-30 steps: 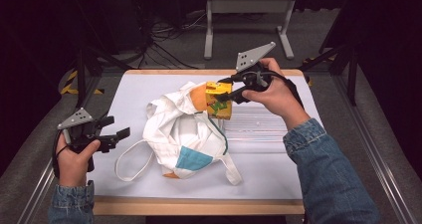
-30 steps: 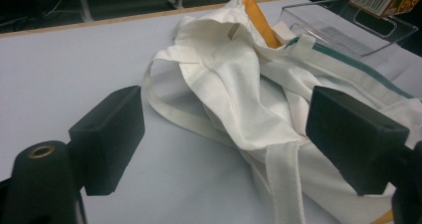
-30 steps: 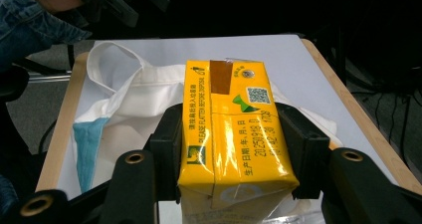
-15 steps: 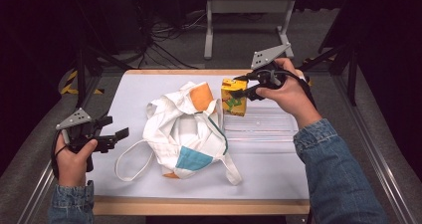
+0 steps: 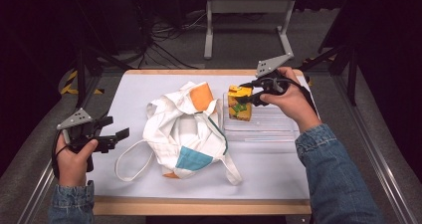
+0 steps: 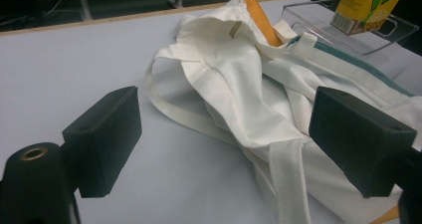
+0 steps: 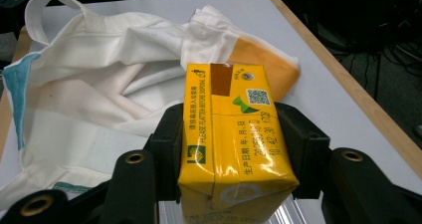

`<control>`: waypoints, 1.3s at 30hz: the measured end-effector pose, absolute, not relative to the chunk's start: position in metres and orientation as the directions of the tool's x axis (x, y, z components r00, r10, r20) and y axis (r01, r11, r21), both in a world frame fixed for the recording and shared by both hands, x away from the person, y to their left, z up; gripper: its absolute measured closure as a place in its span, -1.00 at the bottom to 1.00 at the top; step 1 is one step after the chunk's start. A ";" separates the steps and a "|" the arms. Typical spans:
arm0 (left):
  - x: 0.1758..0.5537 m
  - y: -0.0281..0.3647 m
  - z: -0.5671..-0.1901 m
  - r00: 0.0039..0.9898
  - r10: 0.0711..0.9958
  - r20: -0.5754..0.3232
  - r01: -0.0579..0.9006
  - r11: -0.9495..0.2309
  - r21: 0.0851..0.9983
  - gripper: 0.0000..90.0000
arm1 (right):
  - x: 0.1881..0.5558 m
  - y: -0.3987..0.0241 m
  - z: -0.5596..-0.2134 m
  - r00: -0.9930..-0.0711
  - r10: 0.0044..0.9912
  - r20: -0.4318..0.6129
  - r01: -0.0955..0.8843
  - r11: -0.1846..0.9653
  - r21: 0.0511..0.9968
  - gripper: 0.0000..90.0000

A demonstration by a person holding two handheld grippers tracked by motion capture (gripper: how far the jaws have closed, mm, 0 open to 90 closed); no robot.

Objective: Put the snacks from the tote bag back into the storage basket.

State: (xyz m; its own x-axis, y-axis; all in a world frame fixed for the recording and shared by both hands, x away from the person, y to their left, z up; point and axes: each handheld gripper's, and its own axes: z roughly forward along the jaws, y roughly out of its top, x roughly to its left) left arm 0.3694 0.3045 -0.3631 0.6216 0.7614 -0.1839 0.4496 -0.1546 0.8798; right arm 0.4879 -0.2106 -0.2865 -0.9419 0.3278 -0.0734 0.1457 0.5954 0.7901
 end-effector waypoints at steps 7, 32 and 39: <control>0.370 0.304 -0.363 0.623 0.761 -0.182 0.451 -0.159 0.879 -0.69 | 0.490 -0.212 -0.307 -0.946 0.319 -0.049 0.161 0.598 0.785 0.13; 0.370 0.304 -0.364 0.622 0.762 -0.181 0.450 -0.159 0.879 -0.69 | 0.487 -0.214 -0.354 -0.957 0.289 -0.002 0.182 0.609 0.772 0.13; 0.370 0.304 -0.364 0.622 0.762 -0.181 0.452 -0.160 0.877 -0.69 | 0.486 -0.215 -0.358 -0.960 0.279 -0.009 0.169 0.609 0.775 0.13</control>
State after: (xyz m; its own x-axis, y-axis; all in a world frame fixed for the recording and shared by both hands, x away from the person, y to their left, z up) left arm 0.3700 0.3036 -0.3639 0.6220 0.7617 -0.1815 0.4524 -0.1604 0.8773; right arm 0.4855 -0.2148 -0.3584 -0.9604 0.2785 -0.0092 0.1692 0.6091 0.7748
